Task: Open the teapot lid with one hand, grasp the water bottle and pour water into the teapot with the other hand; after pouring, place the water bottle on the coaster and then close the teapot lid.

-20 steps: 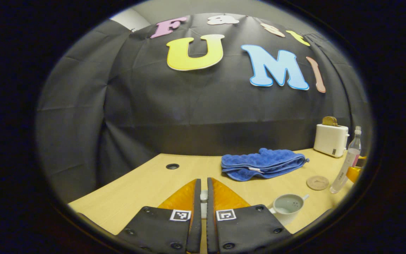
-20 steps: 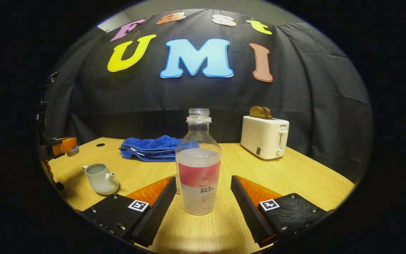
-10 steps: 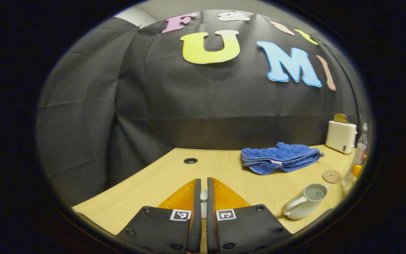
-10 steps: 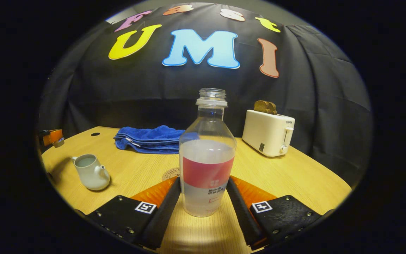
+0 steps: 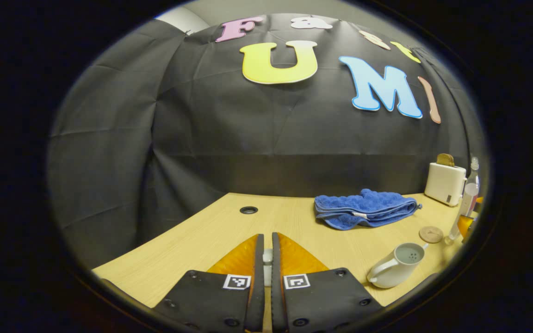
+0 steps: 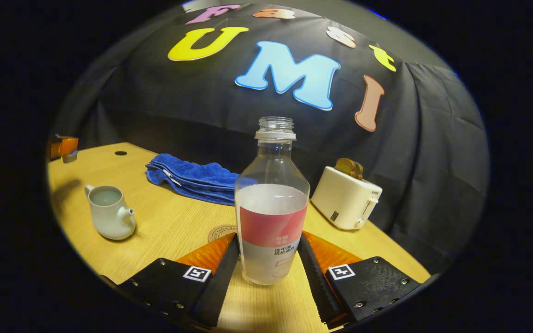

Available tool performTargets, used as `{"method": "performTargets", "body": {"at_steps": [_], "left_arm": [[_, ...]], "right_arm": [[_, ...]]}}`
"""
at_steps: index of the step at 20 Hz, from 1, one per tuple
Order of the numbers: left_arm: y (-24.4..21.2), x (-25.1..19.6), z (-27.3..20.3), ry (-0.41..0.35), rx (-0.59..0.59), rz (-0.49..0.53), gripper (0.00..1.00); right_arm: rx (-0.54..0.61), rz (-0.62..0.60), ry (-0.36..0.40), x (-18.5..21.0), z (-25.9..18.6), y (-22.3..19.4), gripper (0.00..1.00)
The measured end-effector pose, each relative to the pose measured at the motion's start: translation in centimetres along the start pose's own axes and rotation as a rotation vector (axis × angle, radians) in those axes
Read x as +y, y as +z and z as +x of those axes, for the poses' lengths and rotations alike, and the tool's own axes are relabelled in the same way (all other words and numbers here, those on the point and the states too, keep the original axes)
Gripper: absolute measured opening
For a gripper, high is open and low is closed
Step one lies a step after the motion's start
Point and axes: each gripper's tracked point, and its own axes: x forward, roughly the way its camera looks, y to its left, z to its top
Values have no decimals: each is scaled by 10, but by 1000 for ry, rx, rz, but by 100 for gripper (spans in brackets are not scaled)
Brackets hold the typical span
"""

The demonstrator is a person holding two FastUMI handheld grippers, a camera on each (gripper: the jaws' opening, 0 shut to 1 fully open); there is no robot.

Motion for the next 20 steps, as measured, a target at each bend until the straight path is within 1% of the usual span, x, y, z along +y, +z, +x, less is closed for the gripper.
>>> {"method": "performTargets", "body": {"at_steps": [6,9,16,20], "left_arm": [[3,3,-5,-6,-7,-14,12],[4,6,-5,-5,-9,-18,12],[8,8,-9,-13,-17,-29,12],[8,7,-10,-18,-17,-33,12]], "right_arm": [[-122,-381,-144,5,-4,30,77],[-179,-551,-189,16,-7,42,77],[-269,-845,-227,46,-10,56,77],[-293,-951,-222,57,-13,59,76]]}}
